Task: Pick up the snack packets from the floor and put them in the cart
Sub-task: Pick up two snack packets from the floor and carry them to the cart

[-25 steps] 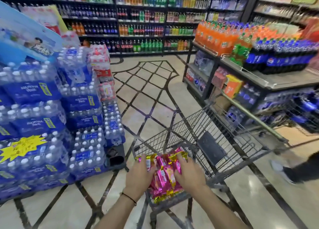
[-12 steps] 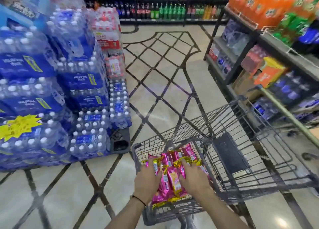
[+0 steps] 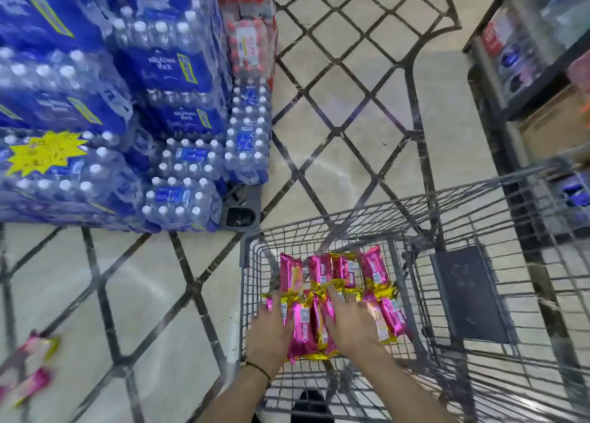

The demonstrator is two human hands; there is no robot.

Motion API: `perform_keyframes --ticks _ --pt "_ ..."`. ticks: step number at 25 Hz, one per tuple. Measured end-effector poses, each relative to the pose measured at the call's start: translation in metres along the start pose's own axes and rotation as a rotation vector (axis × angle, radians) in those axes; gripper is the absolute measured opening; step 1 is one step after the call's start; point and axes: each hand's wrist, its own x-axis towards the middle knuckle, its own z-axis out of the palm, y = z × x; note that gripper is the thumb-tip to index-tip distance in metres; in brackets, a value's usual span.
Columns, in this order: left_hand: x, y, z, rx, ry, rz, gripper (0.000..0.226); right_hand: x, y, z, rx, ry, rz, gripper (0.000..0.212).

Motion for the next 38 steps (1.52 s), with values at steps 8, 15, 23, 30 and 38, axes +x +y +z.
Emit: perform_keyframes --ticks 8,15,23,30,38 --pt "0.008 -0.024 0.038 -0.074 -0.095 -0.124 0.071 0.013 0.004 0.04 0.024 -0.101 -0.012 0.072" --pt "0.002 -0.022 0.036 -0.082 -0.116 -0.14 0.073 0.003 0.01 0.031 0.021 -0.111 0.005 0.071" --pt "-0.022 0.005 -0.027 0.088 -0.007 -0.029 0.055 -0.019 -0.012 -0.044 -0.152 0.07 -0.134 0.06" --pt "-0.05 -0.013 -0.137 0.299 0.22 0.154 0.05 -0.055 -0.055 -0.132 -0.252 0.243 -0.313 0.055" --pt "-0.13 -0.094 -0.248 0.176 0.537 0.024 0.041 -0.086 -0.188 -0.2 -0.3 0.512 -0.582 0.048"
